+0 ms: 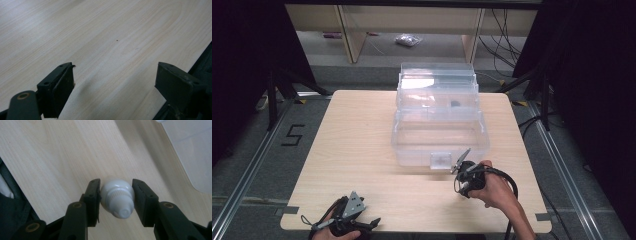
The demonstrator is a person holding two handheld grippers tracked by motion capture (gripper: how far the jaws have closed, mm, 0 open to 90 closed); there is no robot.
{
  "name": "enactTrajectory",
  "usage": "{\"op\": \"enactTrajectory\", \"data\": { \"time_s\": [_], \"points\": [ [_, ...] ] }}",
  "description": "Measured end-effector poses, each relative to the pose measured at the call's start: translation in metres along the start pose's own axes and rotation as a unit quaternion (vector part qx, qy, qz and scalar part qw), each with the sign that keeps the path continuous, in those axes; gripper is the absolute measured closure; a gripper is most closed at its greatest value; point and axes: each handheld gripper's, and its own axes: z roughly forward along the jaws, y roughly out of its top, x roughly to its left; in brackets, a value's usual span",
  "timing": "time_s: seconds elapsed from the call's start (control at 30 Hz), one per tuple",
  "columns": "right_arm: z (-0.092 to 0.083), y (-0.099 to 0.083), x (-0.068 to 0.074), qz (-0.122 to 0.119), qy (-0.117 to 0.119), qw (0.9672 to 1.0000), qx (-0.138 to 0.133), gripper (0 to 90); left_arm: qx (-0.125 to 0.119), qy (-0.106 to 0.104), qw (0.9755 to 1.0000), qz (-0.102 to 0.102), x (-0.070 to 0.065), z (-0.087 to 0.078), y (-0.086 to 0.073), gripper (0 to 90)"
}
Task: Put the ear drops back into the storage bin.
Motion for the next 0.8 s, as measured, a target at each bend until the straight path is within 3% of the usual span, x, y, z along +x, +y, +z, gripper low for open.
{"op": "enactTrajectory", "data": {
  "time_s": [0.2,0.23,0.33,0.57,0.6,0.8],
  "points": [
    [-0.004,-0.001,-0.004,0.001,0.001,1.0000,-0.005,60.2,0.000,0.001,1.0000,-0.001,0.000,0.000,0.000,14.9],
    [-0.005,-0.002,-0.004,0.010,0.008,0.9999,0.002,60.1,0.000,0.000,1.0000,-0.001,0.000,0.000,0.000,14.9],
    [-0.007,-0.002,-0.004,0.017,0.001,0.9998,-0.006,60.1,0.001,0.000,1.0000,-0.001,0.000,0.000,0.000,14.9],
    [-0.011,-0.002,-0.011,0.002,0.004,1.0000,-0.006,60.2,-0.001,-0.001,1.0000,0.000,0.000,0.000,0.000,14.9],
    [-0.012,-0.003,-0.011,0.011,0.003,0.9999,-0.005,60.1,-0.007,-0.003,0.9999,-0.007,-0.001,0.000,0.000,14.8],
    [-0.018,-0.006,-0.016,0.014,0.004,0.9999,-0.005,60.2,0.002,0.002,1.0000,-0.001,0.000,0.000,0.000,14.9]
  ]
}}
